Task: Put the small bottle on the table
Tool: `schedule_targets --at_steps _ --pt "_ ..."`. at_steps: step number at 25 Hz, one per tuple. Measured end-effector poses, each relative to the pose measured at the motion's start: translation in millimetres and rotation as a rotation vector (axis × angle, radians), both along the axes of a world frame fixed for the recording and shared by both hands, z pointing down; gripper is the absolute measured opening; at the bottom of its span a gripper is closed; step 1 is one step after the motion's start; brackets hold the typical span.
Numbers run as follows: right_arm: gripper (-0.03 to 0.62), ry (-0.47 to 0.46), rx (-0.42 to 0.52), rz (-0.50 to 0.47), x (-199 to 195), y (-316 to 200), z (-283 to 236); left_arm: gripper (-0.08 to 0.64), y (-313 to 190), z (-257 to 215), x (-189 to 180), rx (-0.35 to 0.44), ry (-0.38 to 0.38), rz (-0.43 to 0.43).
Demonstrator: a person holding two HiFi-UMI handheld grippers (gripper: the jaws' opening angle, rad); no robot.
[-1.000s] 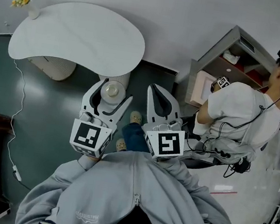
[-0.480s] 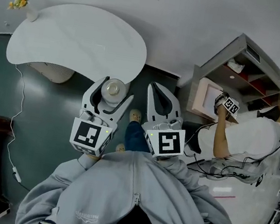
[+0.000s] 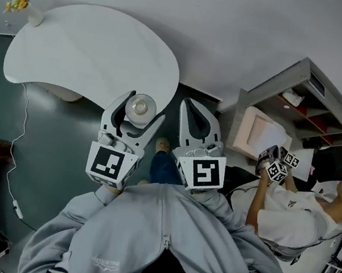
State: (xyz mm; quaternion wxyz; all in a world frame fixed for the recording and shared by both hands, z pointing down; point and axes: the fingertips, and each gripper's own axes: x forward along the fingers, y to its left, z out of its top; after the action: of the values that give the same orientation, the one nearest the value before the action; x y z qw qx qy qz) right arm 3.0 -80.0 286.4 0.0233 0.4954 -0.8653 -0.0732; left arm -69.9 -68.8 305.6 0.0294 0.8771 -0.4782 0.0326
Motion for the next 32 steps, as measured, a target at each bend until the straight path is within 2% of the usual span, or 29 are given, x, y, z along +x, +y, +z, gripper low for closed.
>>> schedule_targets --at_steps 7,10,13,18,25,32 --pt "0.026 0.011 -0.005 -0.028 10 -67 1 0.336 -66 -3 13 0.013 0.013 -0.018" --pt "0.026 0.001 -0.009 -0.039 13 -98 1 0.336 -98 -5 18 0.014 -0.007 -0.034" --pt "0.026 -0.036 -0.016 -0.057 13 -129 0 0.336 -128 -5 24 0.044 0.022 -0.04" --pt "0.026 -0.047 -0.024 -0.092 14 -171 8 0.336 -169 4 29 0.04 0.042 -0.051" --pt "0.026 -0.054 -0.048 -0.118 15 -201 22 0.336 -204 20 29 0.023 0.028 -0.07" --pt "0.026 -0.05 -0.08 -0.095 15 -224 38 0.336 -234 36 29 0.008 0.007 -0.039"
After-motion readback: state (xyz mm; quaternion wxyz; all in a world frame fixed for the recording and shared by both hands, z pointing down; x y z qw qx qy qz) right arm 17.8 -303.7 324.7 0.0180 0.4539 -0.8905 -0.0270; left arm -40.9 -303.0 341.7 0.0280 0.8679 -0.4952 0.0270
